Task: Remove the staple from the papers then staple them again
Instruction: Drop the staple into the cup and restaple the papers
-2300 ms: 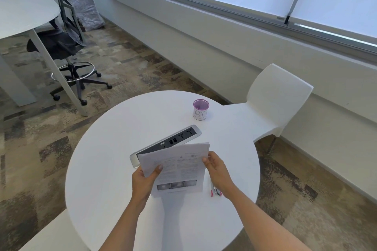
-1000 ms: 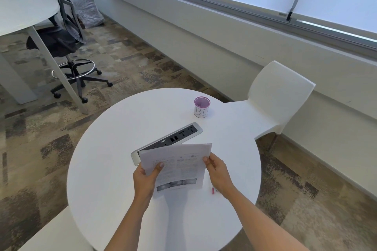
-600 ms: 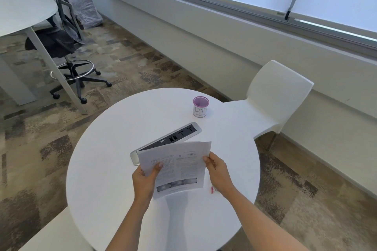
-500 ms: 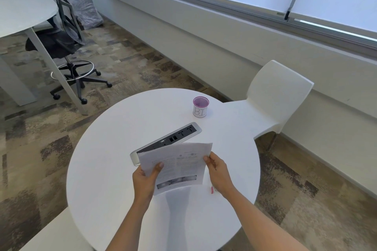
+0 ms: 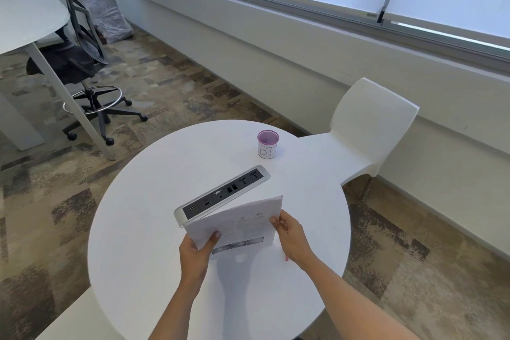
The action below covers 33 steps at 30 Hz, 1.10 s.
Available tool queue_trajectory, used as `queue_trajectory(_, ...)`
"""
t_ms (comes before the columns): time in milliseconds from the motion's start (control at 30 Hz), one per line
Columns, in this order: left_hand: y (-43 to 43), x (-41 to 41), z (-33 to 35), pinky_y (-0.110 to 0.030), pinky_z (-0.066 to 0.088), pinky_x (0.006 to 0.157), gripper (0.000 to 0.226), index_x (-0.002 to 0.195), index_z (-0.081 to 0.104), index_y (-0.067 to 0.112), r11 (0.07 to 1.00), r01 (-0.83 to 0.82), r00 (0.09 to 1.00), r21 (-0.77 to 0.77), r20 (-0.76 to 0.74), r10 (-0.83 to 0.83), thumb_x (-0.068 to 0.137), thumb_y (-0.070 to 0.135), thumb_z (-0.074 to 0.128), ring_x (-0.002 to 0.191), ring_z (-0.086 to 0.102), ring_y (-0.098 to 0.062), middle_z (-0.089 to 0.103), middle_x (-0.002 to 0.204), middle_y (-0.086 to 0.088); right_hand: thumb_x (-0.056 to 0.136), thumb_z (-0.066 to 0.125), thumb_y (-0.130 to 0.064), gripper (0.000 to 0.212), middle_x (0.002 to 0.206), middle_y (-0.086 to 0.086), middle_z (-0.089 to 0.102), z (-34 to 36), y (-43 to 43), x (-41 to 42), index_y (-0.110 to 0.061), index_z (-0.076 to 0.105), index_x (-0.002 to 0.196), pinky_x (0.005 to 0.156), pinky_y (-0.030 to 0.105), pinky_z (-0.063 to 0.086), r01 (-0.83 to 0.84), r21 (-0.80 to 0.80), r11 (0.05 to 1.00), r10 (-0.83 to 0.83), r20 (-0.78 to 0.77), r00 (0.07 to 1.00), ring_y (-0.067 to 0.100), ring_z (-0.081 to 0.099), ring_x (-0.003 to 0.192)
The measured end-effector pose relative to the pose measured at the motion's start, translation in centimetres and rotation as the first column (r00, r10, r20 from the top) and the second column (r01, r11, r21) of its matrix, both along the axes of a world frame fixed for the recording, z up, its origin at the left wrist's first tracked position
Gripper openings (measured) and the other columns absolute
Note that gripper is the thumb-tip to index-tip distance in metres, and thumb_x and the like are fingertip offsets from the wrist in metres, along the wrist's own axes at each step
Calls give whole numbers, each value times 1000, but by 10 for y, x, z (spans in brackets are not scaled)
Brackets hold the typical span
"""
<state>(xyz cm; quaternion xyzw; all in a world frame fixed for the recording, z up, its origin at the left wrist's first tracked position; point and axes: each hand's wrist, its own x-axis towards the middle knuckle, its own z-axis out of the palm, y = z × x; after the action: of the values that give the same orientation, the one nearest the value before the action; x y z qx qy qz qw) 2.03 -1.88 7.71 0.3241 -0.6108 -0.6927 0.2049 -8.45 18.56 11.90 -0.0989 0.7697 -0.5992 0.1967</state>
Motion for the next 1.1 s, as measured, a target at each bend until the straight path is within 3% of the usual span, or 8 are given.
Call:
queue_trajectory(167, -2, 1, -9, -26, 53, 80, 47, 122, 63, 8, 999, 35, 999, -2, 26, -35, 79, 14, 80, 100, 68, -22, 73, 111, -5, 104, 44, -18, 23, 111, -12, 67, -3, 1, 0, -30, 60, 113, 76, 15, 49, 0, 52, 999, 0, 4, 1000, -2, 60, 103)
queue_trajectory(300, 0, -1, -9, -29, 52, 83, 49, 128, 59, 8, 998, 56, 998, -2, 18, -56, 83, 13, 77, 105, 66, -25, 70, 115, -8, 104, 39, -15, 25, 106, -16, 65, -5, 0, 0, -26, 60, 113, 53, 3, 42, -8, 117, 993, 10, -14, 1000, -5, 60, 83)
queue_trajectory(567, 3, -3, -8, -27, 52, 79, 34, 118, 65, 5, 999, 50, 998, 13, 29, -50, 86, 11, 74, 100, 68, -25, 73, 108, -6, 105, 37, -11, 30, 109, -10, 67, -8, -1, -2, -23, 62, 114, 64, 5, 42, -9, 132, 991, 9, -2, 1000, 7, 62, 92)
queue_trajectory(700, 2, -3, -6, -29, 53, 76, 25, 108, 70, 6, 999, 39, 998, 16, 49, -39, 85, 12, 76, 95, 71, -25, 76, 101, -4, 104, 38, -11, 28, 107, -6, 69, -11, 2, -4, -18, 64, 111, 45, 2, 39, -12, 160, 987, 14, -13, 1000, -11, 58, 62)
queue_trajectory(767, 0, -2, -3, -29, 55, 73, 22, 104, 72, 8, 999, 51, 997, 5, 64, -51, 83, 13, 77, 92, 72, -23, 77, 98, -2, 104, 39, -11, 25, 104, 0, 70, -12, 2, -6, -11, 64, 106, 53, 5, 44, -5, 151, 989, 7, -13, 1000, -6, 62, 69)
queue_trajectory(867, -5, -3, 5, -27, 57, 68, 19, 98, 75, 13, 996, 93, 993, -16, 73, -92, 80, 18, 80, 87, 73, -18, 78, 92, 2, 104, 39, -13, 24, 105, 10, 70, -9, 2, -9, -4, 62, 104, 85, 36, 52, 0, 105, 995, 0, 1, 1000, 27, 63, 99)
queue_trajectory(933, -9, -6, 13, -29, 58, 66, 18, 94, 77, 15, 993, 118, 991, -30, 73, -115, 78, 22, 81, 84, 74, -16, 79, 90, 3, 104, 39, -15, 24, 106, 7, 70, -4, 1, -11, -7, 62, 105, 90, 45, 53, -9, 63, 998, 7, 29, 1000, 28, 64, 102)
queue_trajectory(1100, -15, -17, 30, -25, 59, 62, 19, 93, 77, 15, 990, 142, 988, 10, 61, -143, 77, 22, 82, 81, 75, -17, 79, 90, 2, 105, 40, -23, 22, 112, 3, 71, 5, -1, -16, -16, 60, 113, 94, 48, 54, 32, -56, 998, -23, 149, 989, 23, 67, 105)
